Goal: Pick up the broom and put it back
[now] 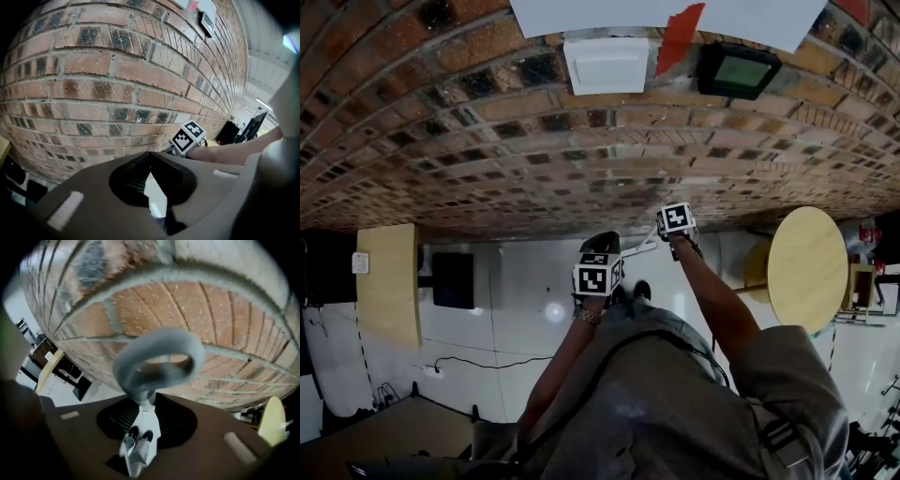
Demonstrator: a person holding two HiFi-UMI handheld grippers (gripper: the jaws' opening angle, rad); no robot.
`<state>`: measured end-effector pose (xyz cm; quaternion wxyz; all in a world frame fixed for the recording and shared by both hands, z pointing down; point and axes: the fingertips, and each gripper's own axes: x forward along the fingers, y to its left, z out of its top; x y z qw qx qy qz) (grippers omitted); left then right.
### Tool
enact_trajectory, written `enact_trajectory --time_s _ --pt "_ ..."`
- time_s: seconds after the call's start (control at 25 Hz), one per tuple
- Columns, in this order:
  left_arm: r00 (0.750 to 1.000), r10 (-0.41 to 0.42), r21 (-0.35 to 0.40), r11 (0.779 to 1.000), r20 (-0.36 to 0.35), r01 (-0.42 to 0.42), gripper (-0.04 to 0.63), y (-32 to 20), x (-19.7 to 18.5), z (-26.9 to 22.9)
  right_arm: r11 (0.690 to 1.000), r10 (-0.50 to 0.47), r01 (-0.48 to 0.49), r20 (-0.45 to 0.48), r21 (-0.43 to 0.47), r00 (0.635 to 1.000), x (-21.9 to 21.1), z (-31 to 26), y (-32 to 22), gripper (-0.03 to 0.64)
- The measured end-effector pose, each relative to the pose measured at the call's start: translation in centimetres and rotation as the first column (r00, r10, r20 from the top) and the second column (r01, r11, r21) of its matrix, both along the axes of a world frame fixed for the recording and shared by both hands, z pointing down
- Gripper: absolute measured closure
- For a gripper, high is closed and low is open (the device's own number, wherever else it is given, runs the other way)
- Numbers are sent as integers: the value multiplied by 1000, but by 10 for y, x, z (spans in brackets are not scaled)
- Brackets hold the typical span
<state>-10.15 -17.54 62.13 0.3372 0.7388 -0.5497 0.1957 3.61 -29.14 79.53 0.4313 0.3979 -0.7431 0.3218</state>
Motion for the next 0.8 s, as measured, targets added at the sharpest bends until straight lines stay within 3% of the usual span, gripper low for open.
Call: enact_trajectory --time_s 0.2,0.4,0.6,0.8 --pt "999 34 42 998 23 -35 615 -23 17 -9 997 -39 38 18 60 999 7 -59 54 518" --pt "998 40 93 995 56 -45 617 -50 34 -23 990 -32 20 82 143 996 4 -136 62 515" --pt "1000 28 40 999 4 -28 617 -61 50 -22 985 -29 1 156 170 987 -2 -176 59 515" --pt "999 49 11 999 10 -49 623 -63 58 -19 986 -63 31 198 163 978 -15 -184 64 517"
